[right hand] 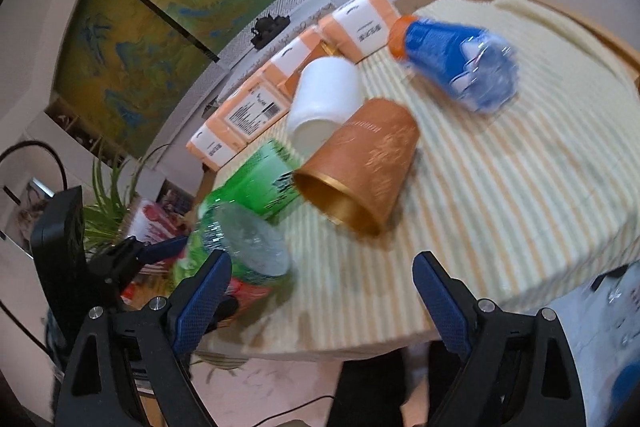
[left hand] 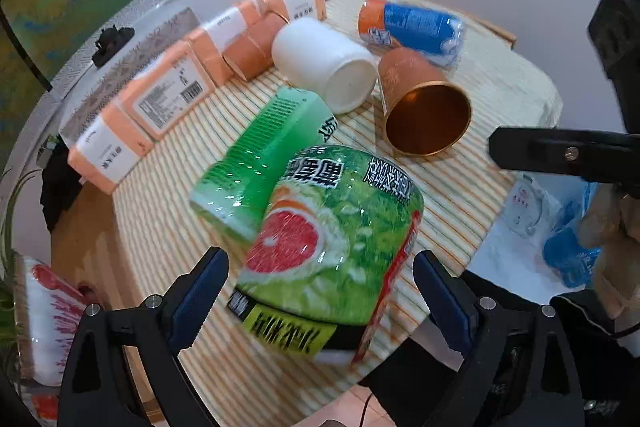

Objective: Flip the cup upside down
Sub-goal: 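Close the right tool on the grapefruit cup while the left tool releases it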

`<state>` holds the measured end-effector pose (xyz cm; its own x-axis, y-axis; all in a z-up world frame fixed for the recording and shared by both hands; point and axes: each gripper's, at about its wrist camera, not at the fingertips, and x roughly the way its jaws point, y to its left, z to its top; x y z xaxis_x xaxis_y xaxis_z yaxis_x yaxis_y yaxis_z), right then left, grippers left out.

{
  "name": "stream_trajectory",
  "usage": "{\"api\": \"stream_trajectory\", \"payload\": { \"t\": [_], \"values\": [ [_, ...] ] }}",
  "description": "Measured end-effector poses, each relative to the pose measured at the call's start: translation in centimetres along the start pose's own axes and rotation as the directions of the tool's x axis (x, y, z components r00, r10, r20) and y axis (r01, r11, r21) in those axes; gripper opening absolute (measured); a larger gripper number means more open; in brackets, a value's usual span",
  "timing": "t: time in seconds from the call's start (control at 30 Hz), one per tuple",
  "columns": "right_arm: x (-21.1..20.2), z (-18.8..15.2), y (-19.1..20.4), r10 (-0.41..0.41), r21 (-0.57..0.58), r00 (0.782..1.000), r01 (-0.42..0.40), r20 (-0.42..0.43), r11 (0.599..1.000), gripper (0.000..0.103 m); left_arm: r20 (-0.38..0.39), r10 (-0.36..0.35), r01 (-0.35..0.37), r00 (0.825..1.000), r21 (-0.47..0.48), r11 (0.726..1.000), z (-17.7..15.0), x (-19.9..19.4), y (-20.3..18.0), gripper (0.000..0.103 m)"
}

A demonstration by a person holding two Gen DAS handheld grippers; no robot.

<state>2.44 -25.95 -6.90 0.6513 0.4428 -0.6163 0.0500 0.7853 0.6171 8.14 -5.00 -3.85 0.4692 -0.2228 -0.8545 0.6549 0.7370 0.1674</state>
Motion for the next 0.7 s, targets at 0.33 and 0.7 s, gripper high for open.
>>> {"api": "stream_trajectory", "payload": {
  "t": [0.33,0.7],
  "values": [
    [2.6,-0.8,2.0,0.047,0.21,0.996,-0.03,-0.078,0.977,0.09,0.093,0.113,-0.092,0.989,-0.212,0.973,-6.3,-5.1,2.0,0.095],
    [6.4,-2.0,3.9,0.032,0.31,0.987,0.019,-0.158,0.95,0.09,0.212,0.225,-0.075,0.951,-0.548,0.833,-15.5,-7.5,3.4,0.095]
  ]
}}
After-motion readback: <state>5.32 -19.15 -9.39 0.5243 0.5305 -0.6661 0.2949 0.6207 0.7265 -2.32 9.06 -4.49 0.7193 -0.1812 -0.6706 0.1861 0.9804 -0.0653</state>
